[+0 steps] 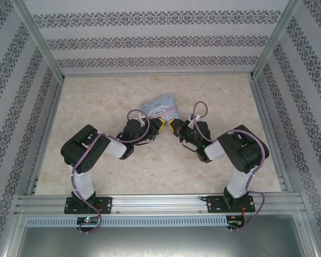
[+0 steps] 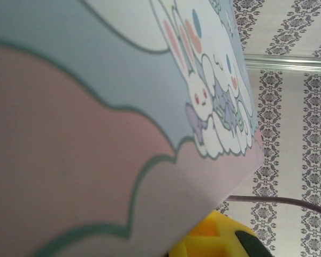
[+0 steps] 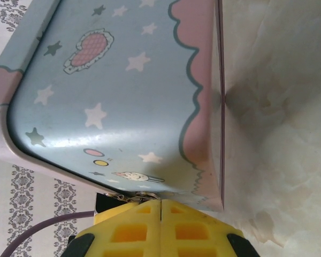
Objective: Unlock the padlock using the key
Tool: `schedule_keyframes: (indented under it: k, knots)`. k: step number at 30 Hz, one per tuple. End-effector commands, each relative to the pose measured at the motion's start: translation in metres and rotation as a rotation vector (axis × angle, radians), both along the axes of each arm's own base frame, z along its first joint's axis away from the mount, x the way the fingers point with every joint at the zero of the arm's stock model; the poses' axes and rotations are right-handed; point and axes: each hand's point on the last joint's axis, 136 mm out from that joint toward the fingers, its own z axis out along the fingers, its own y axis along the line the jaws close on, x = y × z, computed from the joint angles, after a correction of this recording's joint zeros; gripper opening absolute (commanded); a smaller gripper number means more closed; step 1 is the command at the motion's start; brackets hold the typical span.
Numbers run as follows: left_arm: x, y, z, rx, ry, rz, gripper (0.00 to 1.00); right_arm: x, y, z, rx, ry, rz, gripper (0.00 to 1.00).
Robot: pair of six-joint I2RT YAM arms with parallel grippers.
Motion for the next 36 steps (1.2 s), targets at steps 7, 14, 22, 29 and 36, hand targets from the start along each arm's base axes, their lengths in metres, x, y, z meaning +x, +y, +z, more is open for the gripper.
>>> schedule_keyframes:
  k: [7, 14, 22, 29, 36]
  knots:
    - [-0.024, -0.025, 0.006, 0.012, -0.073, -0.142, 0.00, 0.002, 0.013, 0.011, 0.016, -0.050, 0.033, 0.00]
    - [-0.021, -0.005, -0.026, 0.125, -0.057, -0.094, 0.00, -0.005, -0.003, 0.007, -0.019, -0.043, 0.017, 0.33]
    - [-0.016, 0.004, -0.037, 0.184, -0.049, -0.092, 0.00, -0.027, -0.016, -0.015, -0.114, 0.009, 0.053, 0.63]
    - [-0.017, 0.005, -0.038, 0.212, -0.034, -0.120, 0.00, -0.054, -0.026, -0.033, -0.353, 0.016, 0.147, 0.65]
    - [-0.022, 0.002, -0.035, 0.241, -0.005, -0.167, 0.00, -0.067, -0.040, -0.026, -0.856, -0.154, 0.244, 0.63]
